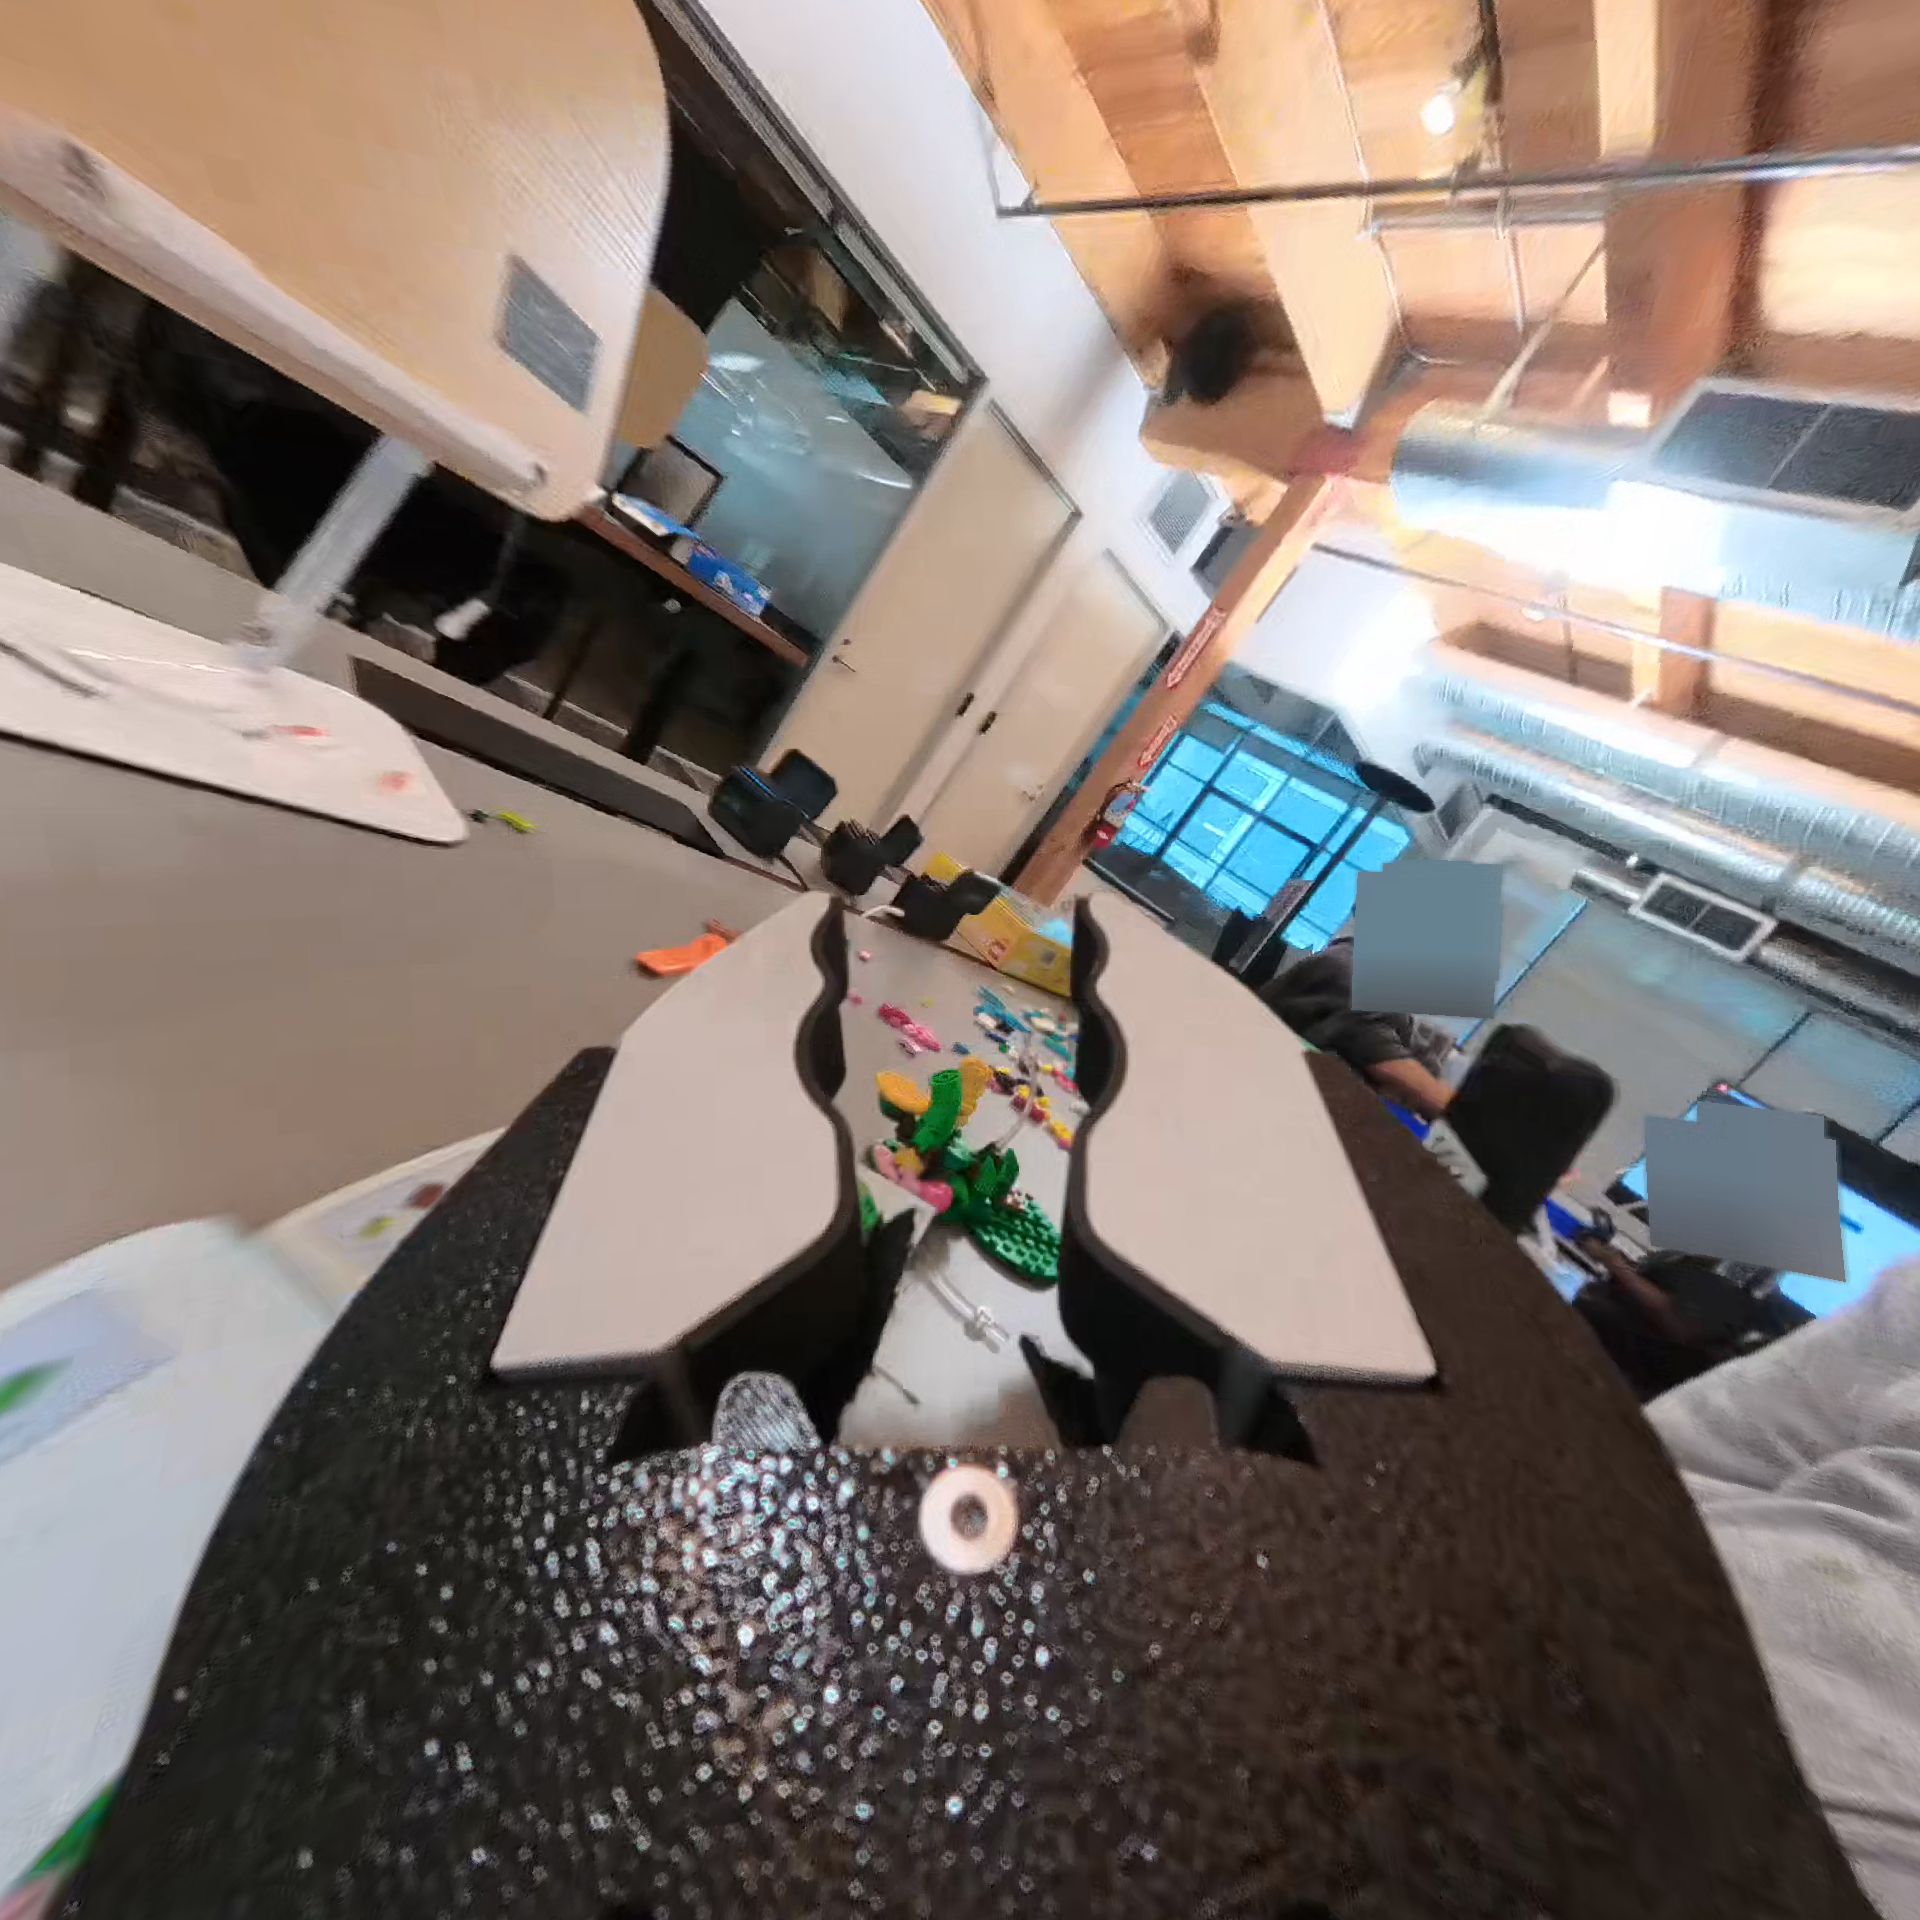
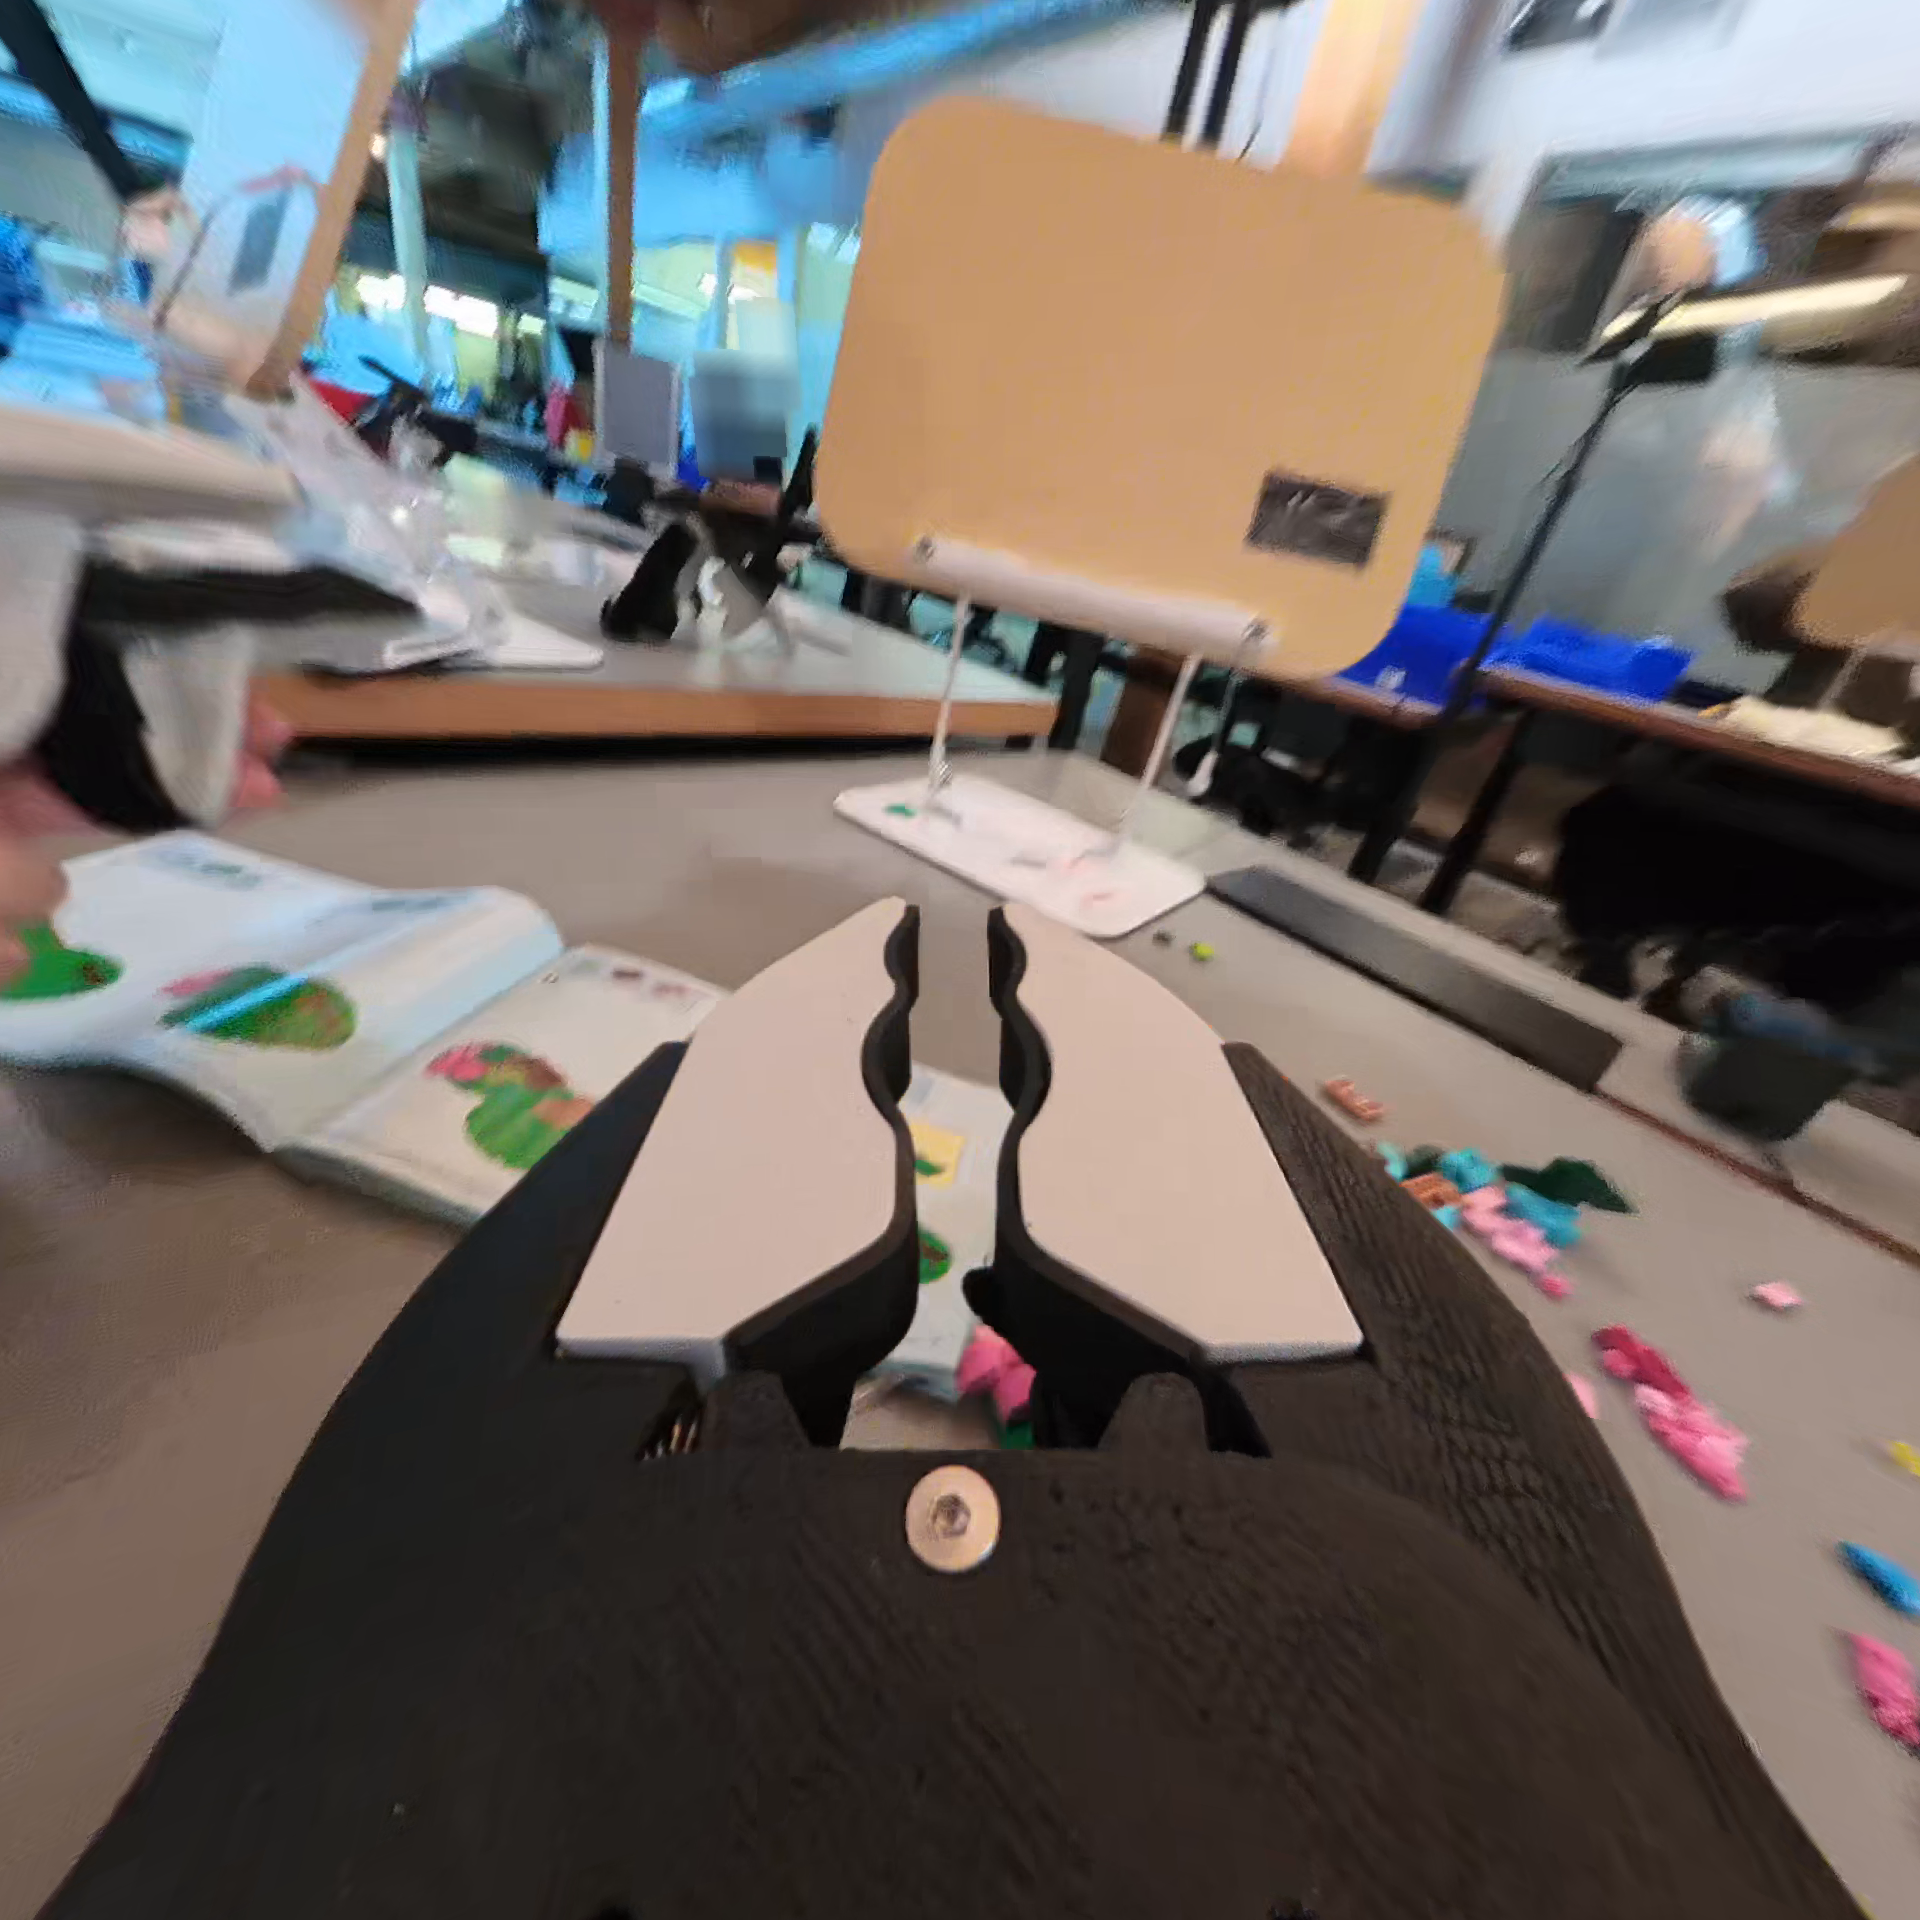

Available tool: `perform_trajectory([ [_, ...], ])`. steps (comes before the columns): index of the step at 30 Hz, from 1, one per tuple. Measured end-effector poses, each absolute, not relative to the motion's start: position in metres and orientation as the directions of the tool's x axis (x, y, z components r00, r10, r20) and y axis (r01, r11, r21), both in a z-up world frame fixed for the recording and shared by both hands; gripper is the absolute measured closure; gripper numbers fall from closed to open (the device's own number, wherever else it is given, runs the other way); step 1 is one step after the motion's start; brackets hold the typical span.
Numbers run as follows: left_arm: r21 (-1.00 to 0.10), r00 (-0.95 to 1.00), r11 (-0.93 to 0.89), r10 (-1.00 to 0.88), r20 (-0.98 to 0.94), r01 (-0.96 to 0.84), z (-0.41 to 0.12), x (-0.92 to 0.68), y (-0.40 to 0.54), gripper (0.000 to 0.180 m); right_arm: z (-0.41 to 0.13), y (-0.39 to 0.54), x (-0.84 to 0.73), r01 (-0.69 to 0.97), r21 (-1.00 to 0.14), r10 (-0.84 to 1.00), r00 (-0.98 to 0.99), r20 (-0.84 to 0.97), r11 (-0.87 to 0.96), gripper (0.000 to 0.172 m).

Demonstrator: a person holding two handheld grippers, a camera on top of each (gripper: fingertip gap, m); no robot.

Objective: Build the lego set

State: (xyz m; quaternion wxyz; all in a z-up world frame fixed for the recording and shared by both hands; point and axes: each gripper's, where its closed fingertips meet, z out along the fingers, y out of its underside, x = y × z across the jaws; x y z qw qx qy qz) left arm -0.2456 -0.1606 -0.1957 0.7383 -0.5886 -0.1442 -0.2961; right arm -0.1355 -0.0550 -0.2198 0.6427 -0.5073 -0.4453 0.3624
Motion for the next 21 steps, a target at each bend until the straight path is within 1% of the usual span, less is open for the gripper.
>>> perform_trajectory([
  [3, -0.858, 0.851, 0.125, -0.256, 0.458, 0.499, -0.206, -0.212, -0.128, 0.139, -0.212, -0.046, -0.127, -0.042, -0.969, 0.895, 0.395, 0.208, 0.243, 0.163],
  [5, -0.904, 0.908, 0.164, -0.224, 0.355, 0.395, -0.206, -0.201, -0.123, 0.144, -0.212, -0.042, -0.126, -0.041, -0.972, 0.894, 0.403, 0.197, 0.233, 0.164],
  [8, -0.929, 0.946, 0.205, -0.171, 0.275, 0.307, -0.208, -0.201, -0.127, 0.149, -0.216, -0.040, -0.126, -0.037, -0.980, 0.904, 0.393, 0.168, 0.198, 0.165],
  [10, -0.917, 0.943, 0.236, -0.170, 0.287, 0.321, -0.208, -0.206, -0.132, 0.157, -0.218, -0.043, -0.128, -0.035, -0.983, 0.920, 0.360, 0.153, 0.178, 0.170],
  [11, -0.906, 0.933, 0.241, -0.181, 0.311, 0.349, -0.208, -0.208, -0.133, 0.159, -0.218, -0.045, -0.129, -0.039, -0.985, 0.928, 0.343, 0.143, 0.166, 0.172],
  [14, -0.889, 0.904, 0.204, -0.223, 0.365, 0.409, -0.214, -0.206, -0.129, 0.158, -0.221, -0.048, -0.130, -0.036, -0.990, 0.941, 0.317, 0.121, 0.139, 0.172],
  [21, -0.893, 0.892, 0.158, -0.249, 0.376, 0.421, -0.222, -0.199, -0.124, 0.159, -0.225, -0.048, -0.133, -0.024, -0.992, 0.947, 0.301, 0.109, 0.122, 0.172],
])
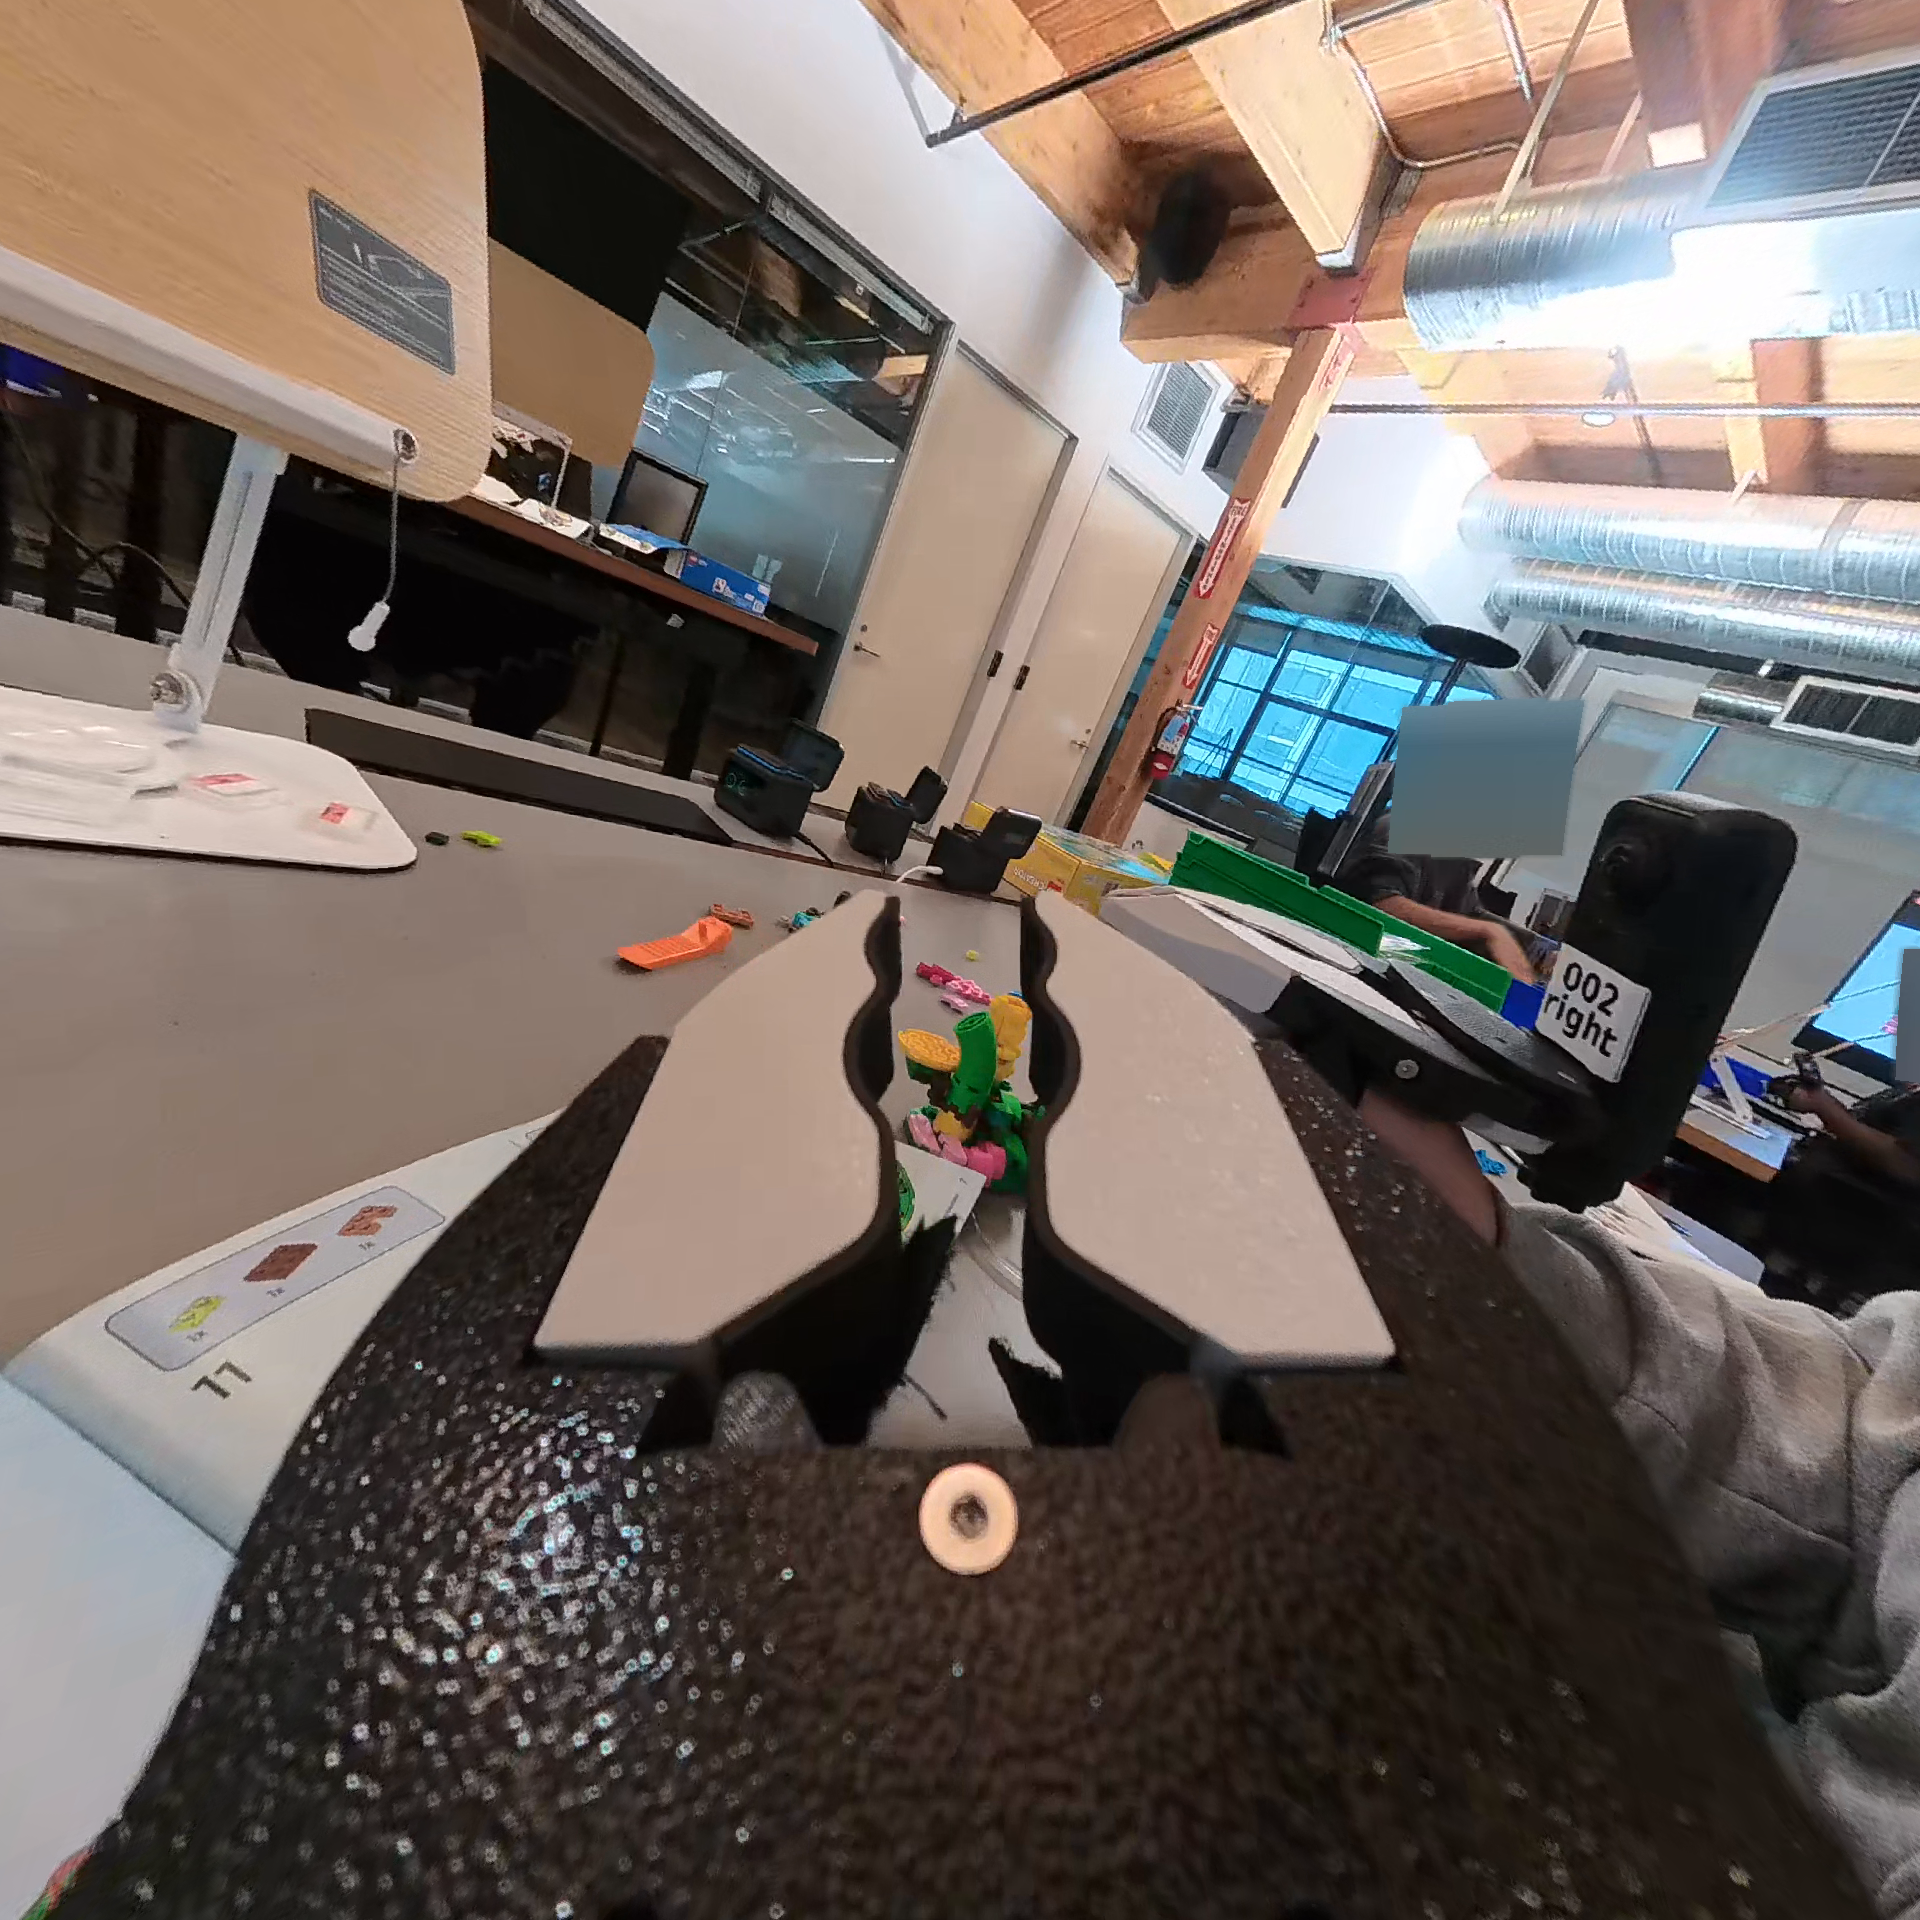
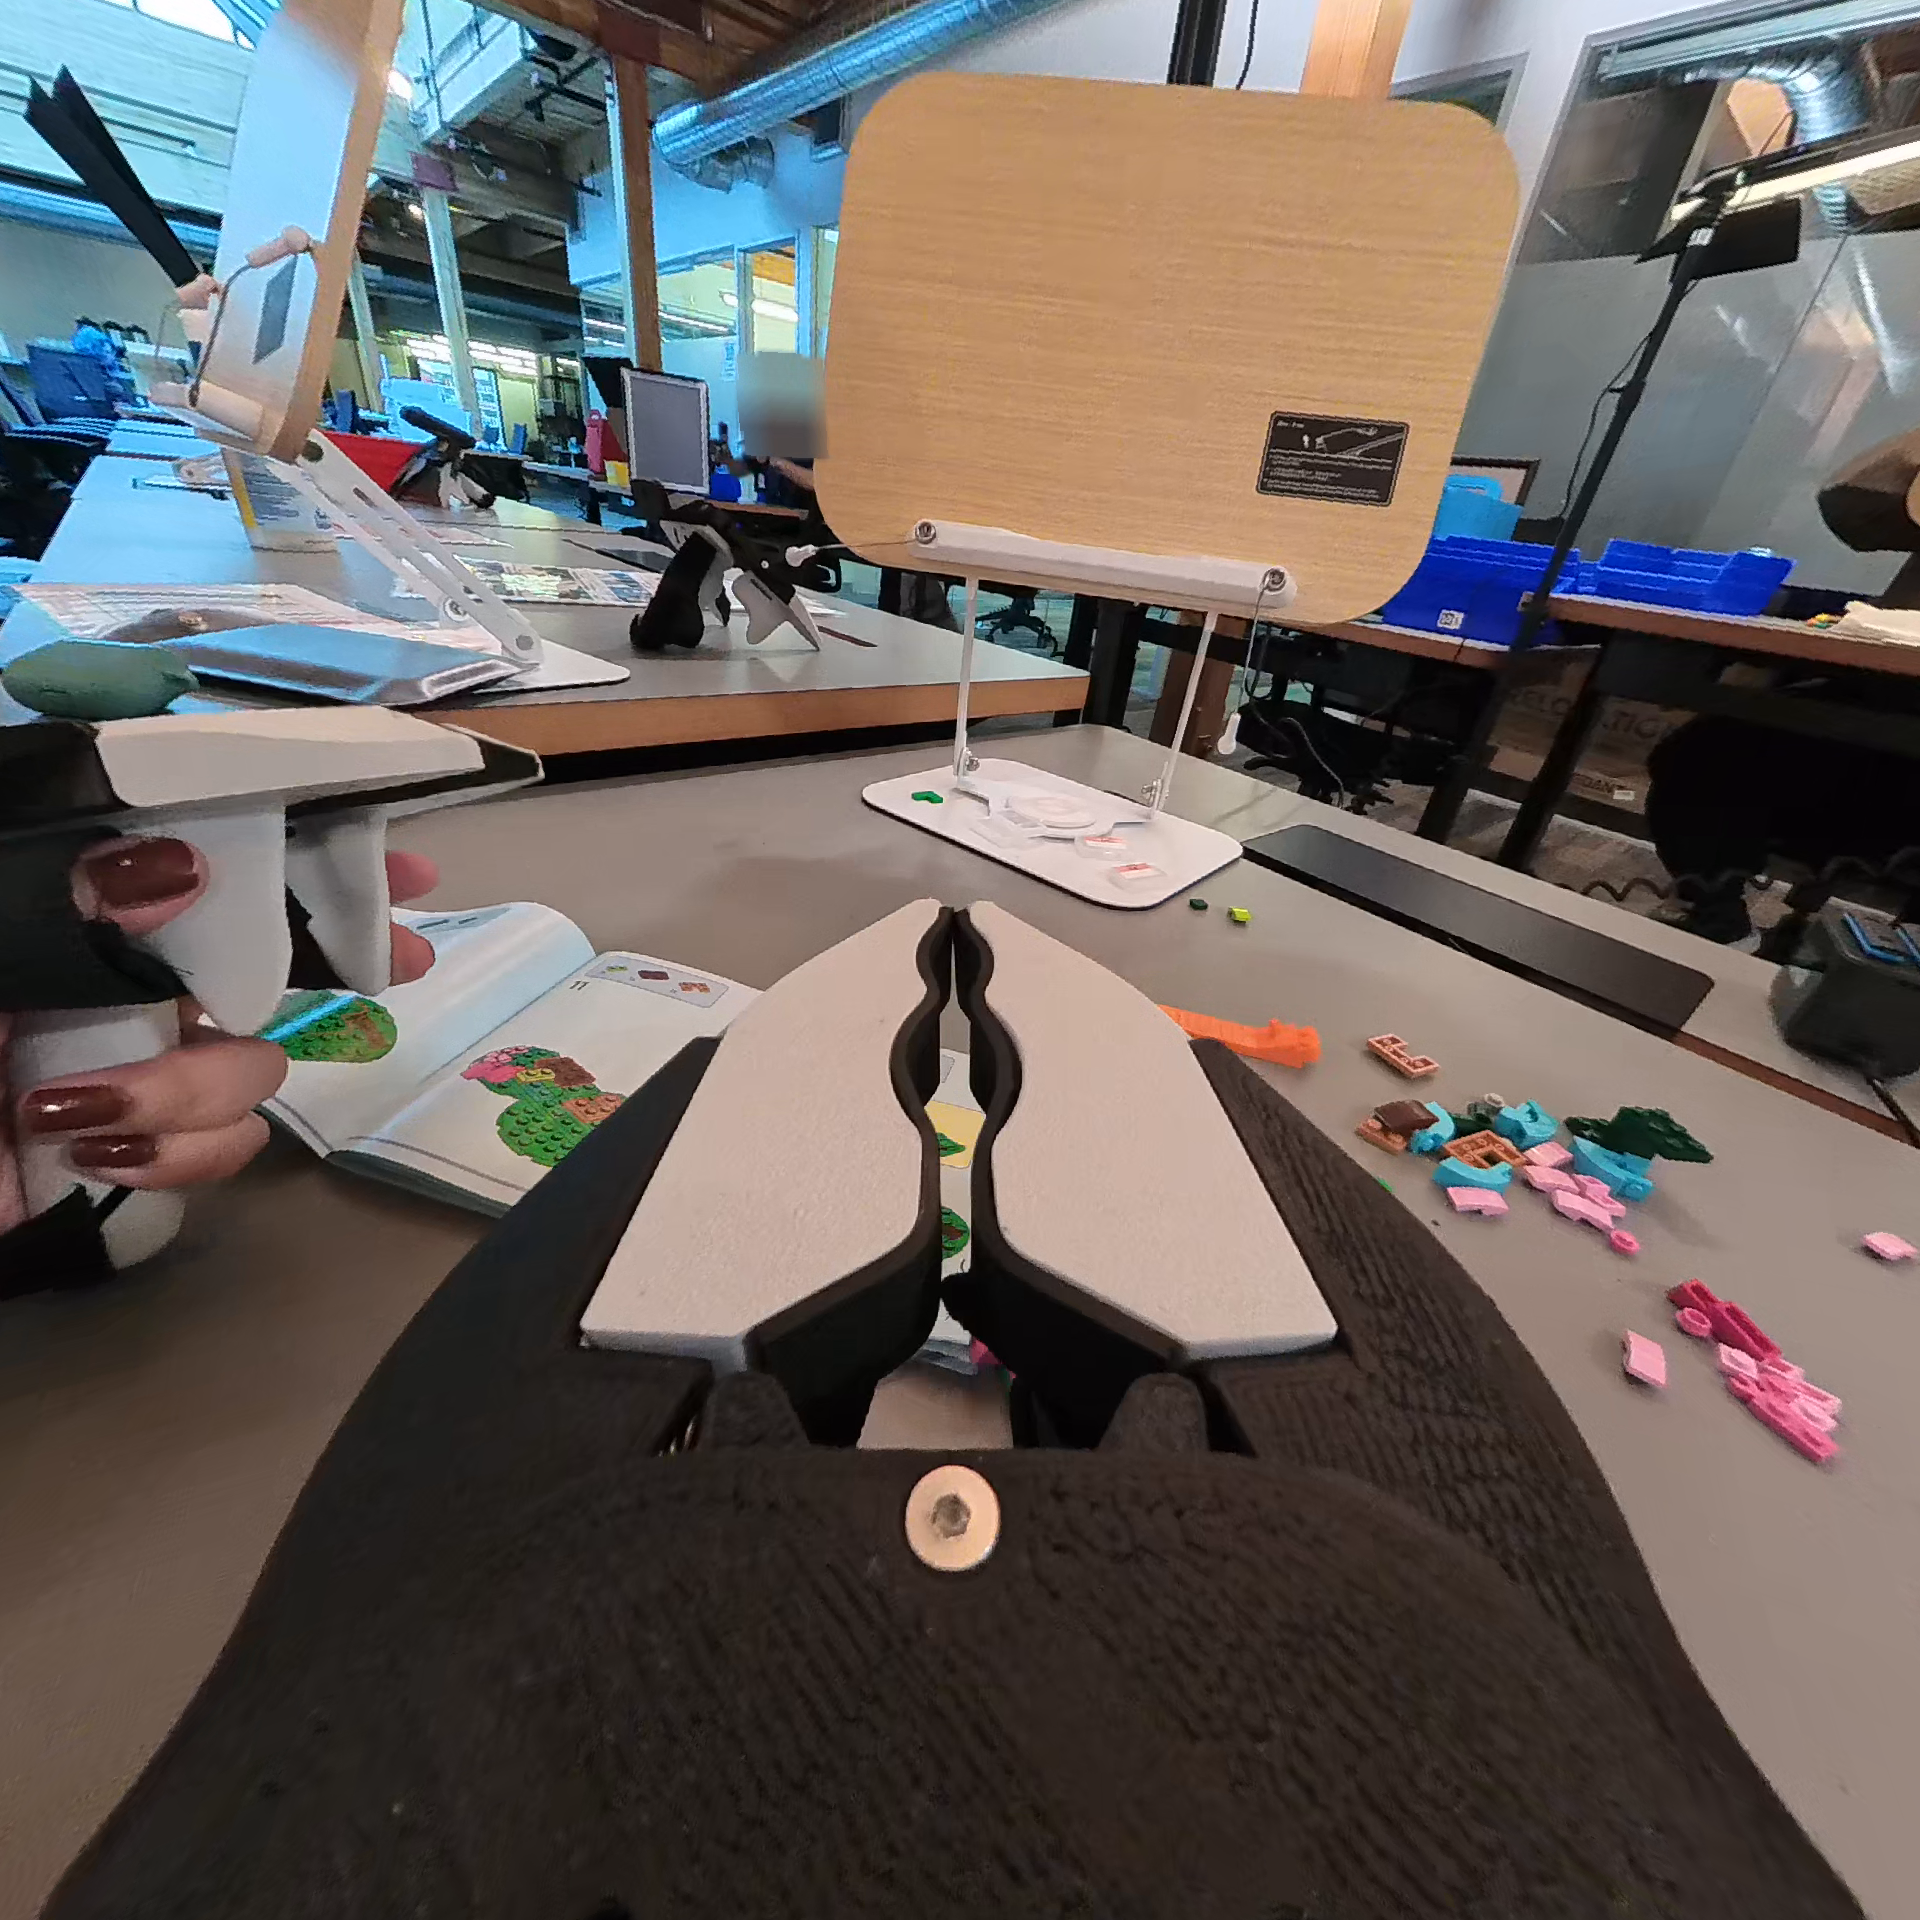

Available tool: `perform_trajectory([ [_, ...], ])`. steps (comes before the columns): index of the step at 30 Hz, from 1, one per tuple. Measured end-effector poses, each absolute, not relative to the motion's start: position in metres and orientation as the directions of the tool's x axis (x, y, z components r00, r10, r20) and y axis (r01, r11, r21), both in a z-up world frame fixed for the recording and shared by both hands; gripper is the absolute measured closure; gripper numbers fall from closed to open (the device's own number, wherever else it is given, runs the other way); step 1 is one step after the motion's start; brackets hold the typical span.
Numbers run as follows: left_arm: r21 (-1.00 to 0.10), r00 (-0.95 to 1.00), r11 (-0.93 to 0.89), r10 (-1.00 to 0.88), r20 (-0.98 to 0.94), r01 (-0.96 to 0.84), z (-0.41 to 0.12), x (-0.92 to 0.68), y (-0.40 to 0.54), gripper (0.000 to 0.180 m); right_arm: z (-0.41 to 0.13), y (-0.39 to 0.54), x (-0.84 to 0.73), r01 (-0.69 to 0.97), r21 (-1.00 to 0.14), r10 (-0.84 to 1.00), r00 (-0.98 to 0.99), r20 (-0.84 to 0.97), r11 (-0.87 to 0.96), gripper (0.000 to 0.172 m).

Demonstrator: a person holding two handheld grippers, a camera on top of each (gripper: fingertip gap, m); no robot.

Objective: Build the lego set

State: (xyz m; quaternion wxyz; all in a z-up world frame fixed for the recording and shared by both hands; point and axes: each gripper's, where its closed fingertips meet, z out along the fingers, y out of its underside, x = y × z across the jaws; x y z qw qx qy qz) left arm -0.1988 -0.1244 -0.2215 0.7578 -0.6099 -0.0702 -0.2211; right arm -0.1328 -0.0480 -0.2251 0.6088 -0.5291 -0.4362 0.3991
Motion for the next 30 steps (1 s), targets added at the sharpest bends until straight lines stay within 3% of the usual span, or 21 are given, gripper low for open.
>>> perform_trajectory([
  [6, -0.888, 0.907, 0.210, -0.198, 0.372, 0.410, -0.218, -0.211, -0.131, 0.159, -0.225, -0.049, -0.134, -0.021, -0.991, 0.948, 0.296, 0.117, 0.129, 0.172],
  [14, -0.894, 0.941, 0.324, 0.030, 0.337, 0.310, -0.213, -0.245, -0.149, 0.160, -0.226, -0.050, -0.134, -0.024, -0.992, 0.950, 0.293, 0.113, 0.125, 0.172],
  [30, -0.885, 0.935, 0.383, 0.121, 0.334, 0.266, -0.209, -0.259, -0.161, 0.163, -0.226, -0.049, -0.133, -0.027, -0.992, 0.950, 0.294, 0.108, 0.121, 0.172],
])
